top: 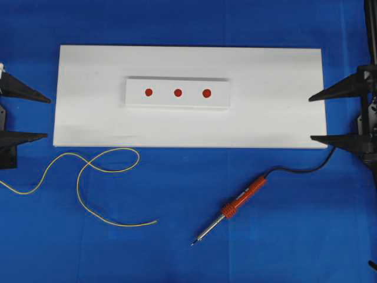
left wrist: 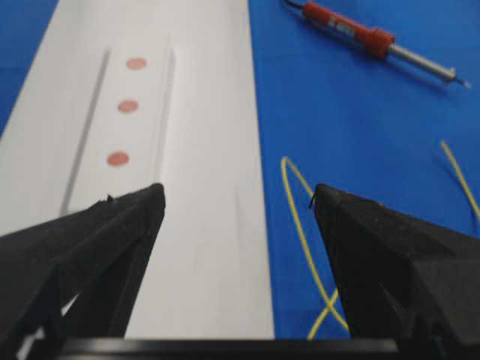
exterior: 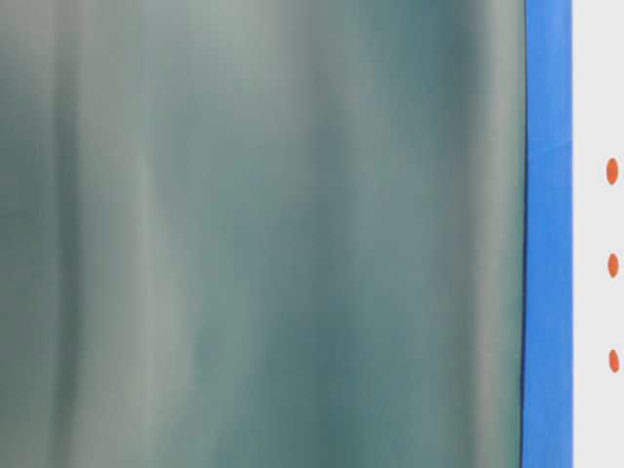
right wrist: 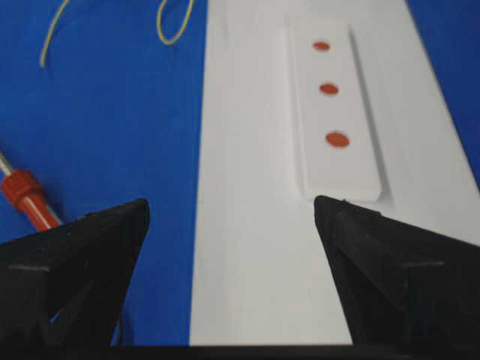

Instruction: Touch the tip of the soldering iron to the tip of the solder at the mark.

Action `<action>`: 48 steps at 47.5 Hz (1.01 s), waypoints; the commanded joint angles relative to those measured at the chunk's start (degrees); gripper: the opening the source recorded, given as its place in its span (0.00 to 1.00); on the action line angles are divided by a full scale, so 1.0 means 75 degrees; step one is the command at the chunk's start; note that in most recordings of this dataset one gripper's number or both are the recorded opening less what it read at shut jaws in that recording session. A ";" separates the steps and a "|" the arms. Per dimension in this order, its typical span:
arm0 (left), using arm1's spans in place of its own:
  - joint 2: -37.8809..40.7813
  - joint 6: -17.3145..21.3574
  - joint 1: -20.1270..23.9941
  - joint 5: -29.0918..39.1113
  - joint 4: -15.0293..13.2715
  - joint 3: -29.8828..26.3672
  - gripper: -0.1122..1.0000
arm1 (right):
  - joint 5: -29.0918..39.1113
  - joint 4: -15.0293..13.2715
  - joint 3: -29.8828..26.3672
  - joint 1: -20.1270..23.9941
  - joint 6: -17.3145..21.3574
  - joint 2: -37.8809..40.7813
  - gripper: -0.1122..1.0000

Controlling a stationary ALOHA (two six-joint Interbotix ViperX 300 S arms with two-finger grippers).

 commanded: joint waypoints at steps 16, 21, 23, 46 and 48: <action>0.0023 0.0000 0.0012 -0.0070 0.0000 -0.0059 0.78 | -0.0457 0.0023 -0.0023 -0.0141 0.0012 0.0340 0.87; 0.0035 0.0000 0.0012 -0.0059 0.0012 -0.0059 0.78 | -0.0457 0.0012 -0.0023 -0.0141 0.0000 0.0340 0.87; 0.0035 0.0000 0.0012 -0.0047 0.0000 -0.0059 0.78 | -0.0457 0.0012 -0.0023 -0.0141 0.0012 0.0340 0.87; 0.0023 0.0000 0.0012 -0.0035 0.0000 -0.0059 0.78 | -0.0457 0.0000 -0.0035 -0.0141 0.0000 0.0340 0.87; 0.0023 0.0000 0.0012 -0.0035 0.0000 -0.0070 0.78 | -0.0457 0.0000 -0.0035 -0.0141 0.0000 0.0328 0.87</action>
